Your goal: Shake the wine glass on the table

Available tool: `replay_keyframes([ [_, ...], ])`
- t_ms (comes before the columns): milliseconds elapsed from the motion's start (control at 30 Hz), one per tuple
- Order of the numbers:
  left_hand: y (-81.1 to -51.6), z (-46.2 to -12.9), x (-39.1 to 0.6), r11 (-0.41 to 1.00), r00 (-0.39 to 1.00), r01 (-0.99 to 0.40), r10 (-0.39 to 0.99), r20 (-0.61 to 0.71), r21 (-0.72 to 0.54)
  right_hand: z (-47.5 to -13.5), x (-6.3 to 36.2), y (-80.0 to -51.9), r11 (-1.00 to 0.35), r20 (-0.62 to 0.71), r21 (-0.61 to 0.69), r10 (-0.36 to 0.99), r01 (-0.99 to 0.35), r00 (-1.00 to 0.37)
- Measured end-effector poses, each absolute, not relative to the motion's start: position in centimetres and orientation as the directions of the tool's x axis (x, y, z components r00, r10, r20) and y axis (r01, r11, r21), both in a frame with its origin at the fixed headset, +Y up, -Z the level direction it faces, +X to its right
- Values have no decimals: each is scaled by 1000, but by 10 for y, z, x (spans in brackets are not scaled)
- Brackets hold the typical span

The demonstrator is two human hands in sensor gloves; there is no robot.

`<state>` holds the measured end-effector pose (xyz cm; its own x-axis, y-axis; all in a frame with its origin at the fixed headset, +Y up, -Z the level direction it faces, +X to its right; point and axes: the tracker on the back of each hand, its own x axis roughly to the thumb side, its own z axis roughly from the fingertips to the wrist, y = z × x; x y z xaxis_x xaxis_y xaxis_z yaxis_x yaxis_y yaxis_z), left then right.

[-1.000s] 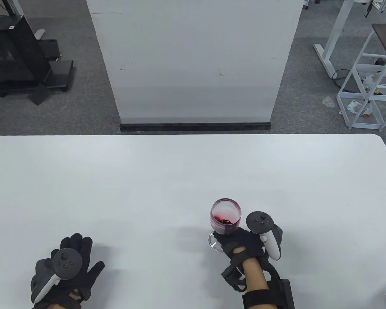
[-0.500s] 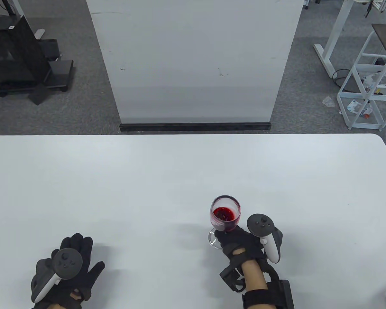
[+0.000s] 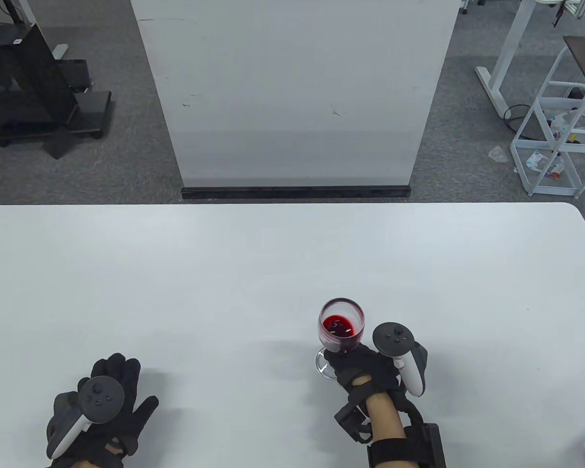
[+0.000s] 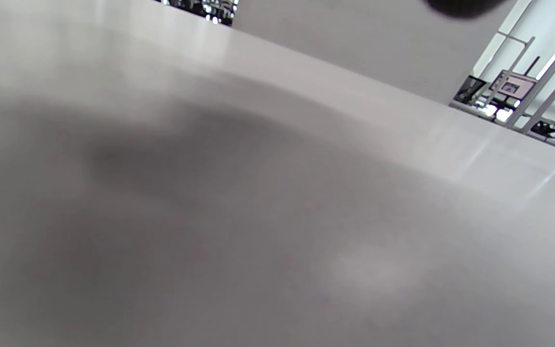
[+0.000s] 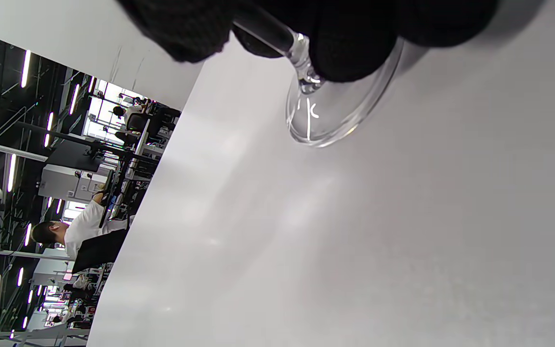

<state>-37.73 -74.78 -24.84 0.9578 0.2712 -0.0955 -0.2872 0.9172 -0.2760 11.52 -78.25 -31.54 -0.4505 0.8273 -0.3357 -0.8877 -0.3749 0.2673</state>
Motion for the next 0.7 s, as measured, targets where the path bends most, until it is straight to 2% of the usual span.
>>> replay_keyframes([
  [300, -747, -248, -376, 916, 956, -294, 280, -90, -274, -311, 115, -779, -387, -326, 224, 835, -895, -443],
  [433, -748, -249, -374, 915, 958, -287, 275, -81, -284, -308, 125, -764, -433, -341, 294, 786, -852, -516],
  [567, -748, -249, -375, 911, 956, -295, 282, -85, -288, -293, 149, -739, -582, -295, 264, 710, -769, -639],
  [700, -747, -249, -376, 920, 957, -288, 268, -107, -265, -273, 168, -727, -738, -210, 222, 603, -638, -770],
])
